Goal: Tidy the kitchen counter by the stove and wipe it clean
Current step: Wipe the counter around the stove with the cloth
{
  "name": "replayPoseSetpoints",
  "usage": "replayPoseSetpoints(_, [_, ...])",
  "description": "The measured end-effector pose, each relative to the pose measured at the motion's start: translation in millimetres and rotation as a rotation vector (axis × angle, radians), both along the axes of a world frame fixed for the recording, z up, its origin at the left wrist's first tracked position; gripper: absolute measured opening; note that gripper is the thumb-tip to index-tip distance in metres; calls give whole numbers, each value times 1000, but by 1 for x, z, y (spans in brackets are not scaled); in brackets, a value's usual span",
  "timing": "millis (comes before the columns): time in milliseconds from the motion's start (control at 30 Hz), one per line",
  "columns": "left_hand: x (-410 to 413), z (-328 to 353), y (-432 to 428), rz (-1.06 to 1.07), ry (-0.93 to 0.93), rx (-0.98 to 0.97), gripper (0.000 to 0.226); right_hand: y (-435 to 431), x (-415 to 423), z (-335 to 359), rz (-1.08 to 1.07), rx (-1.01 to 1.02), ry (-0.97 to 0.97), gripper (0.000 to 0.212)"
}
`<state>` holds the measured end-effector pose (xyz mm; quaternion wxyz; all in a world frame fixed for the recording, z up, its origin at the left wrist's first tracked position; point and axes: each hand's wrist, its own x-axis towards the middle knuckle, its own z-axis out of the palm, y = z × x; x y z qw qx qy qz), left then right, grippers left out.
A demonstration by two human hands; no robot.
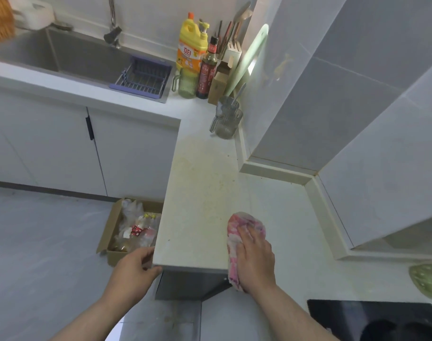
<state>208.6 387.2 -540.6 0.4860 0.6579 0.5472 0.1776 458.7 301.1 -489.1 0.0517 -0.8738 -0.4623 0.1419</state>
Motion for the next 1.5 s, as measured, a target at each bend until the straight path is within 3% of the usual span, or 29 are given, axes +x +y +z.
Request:
replayPoseSetpoints(167, [-1, 4, 4, -45, 16, 7, 41, -1, -8, 0, -89, -3, 28, 49])
replayPoseSetpoints(400, [-6, -5, 10, -83, -12, -57, 44, 24, -6, -1, -143, -47, -66, 51])
replayPoseSetpoints(833, [-13, 2, 21, -115, -38, -105, 49, 145, 61, -9, -23, 83, -88, 46])
replayPoseSetpoints(933, [-22, 13, 32, -234, -32, -171, 48, 161, 69, -12, -15, 93, -89, 47])
replayPoseSetpoints(1000, [-23, 21, 52, -245, -98, -234, 57, 168, 73, -14, -9, 116, -95, 46])
replayPoseSetpoints(1133, [2, 27, 108, 46, -246, -215, 49, 171, 76, -16, -6, 141, -110, 43])
replayPoseSetpoints(1333, [62, 32, 163, -23, -428, -231, 31, 170, 79, -23, 29, 157, -149, 46])
replayPoseSetpoints(1500, [79, 22, 171, 97, -582, -329, 33, 182, 84, -19, 26, 180, -152, 52])
